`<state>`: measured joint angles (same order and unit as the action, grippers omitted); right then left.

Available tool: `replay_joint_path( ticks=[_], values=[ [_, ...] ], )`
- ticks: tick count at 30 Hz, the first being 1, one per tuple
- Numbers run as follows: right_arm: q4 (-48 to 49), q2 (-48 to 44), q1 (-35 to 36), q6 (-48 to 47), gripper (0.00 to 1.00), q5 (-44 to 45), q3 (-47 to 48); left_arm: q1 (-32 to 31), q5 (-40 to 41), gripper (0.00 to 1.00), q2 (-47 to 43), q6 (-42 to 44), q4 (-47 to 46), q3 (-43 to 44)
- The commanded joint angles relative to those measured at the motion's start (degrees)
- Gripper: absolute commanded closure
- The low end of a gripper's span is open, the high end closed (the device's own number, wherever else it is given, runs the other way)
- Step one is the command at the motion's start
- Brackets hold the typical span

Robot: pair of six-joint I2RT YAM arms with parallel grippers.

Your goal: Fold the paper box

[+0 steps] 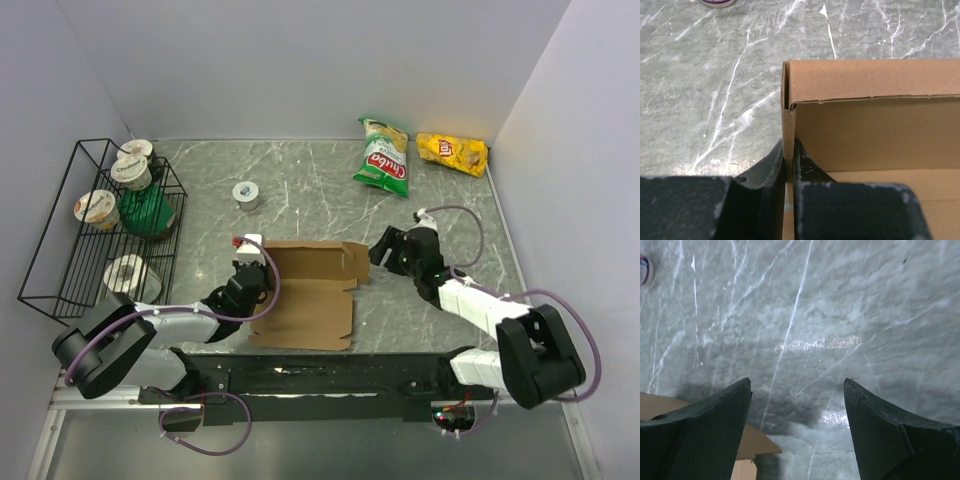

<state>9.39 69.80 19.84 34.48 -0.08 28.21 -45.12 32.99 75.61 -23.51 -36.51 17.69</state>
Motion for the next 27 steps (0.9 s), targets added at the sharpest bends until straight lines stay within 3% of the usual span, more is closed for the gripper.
replay_joint_path(
  ticks=[1,9,15,20,27],
  values=[
    [9.3,3.1,3.6,3.8,0.20,-2.8,-1.0,0.4,0.5,0.99,-0.5,-2.2,-0.5,0.3],
    [13.5,7.4,16.5,12.6,0.21,5.6,-1.7,0.3,1.0,0.99,1.0,-2.3,-1.2,0.6],
    [15.5,12.1,17.8,9.4,0.20,5.5,0.6,0.4,-2.3,0.99,0.1,0.4,-4.8,-1.0],
    [24.4,13.3,17.8,2.5,0.18,0.6,-1.4,0.3,-1.6,0.99,1.3,-0.5,-2.3,0.6],
    [22.5,4.0,17.8,1.4,0.17,1.3,-7.8,0.5,-3.9,0.99,2.2,0.3,-0.5,2.1]
  ],
)
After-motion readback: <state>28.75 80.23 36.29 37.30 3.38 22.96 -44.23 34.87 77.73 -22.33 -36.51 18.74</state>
